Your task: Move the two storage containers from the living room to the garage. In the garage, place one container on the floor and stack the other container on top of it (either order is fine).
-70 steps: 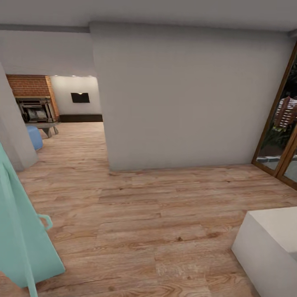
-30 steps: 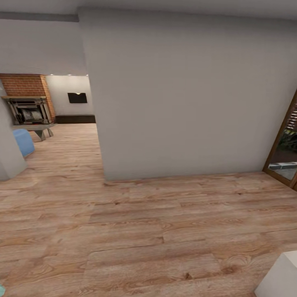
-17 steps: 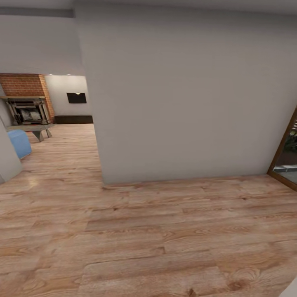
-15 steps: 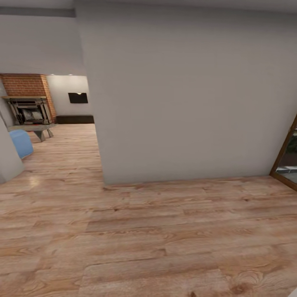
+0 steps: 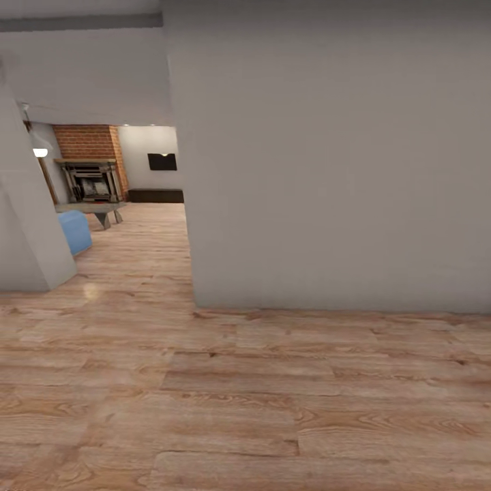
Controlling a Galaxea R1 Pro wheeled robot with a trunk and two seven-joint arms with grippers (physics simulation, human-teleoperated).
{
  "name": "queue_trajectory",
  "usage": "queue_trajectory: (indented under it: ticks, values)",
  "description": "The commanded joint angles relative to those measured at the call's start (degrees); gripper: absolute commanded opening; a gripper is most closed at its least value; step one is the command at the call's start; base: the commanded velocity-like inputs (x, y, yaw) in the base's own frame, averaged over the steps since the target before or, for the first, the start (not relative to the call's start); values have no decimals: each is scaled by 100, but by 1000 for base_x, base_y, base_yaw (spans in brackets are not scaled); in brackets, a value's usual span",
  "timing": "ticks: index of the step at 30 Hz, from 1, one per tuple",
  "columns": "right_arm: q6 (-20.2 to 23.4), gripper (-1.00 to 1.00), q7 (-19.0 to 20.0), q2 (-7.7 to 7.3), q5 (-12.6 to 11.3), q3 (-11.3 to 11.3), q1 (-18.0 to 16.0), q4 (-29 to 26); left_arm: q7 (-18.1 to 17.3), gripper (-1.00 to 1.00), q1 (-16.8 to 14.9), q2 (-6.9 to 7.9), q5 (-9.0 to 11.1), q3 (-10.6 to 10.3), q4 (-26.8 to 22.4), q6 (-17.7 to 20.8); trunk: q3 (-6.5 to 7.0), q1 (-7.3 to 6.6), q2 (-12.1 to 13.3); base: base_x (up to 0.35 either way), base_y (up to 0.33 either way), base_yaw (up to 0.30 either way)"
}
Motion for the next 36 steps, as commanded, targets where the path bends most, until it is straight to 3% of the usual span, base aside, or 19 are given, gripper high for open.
queue_trajectory:
  ticks: [1,36]
  values:
    - [-22,100,-2,5,-41,45,-4,15,-14,100,-5,0,-2,11,6,-14,-7,4,-4,321,0,269]
    - [-22,100,-2,2,-49,45,-4,15,-14,100,-5,0,-2,11,6,-14,-7,4,-4,321,0,269]
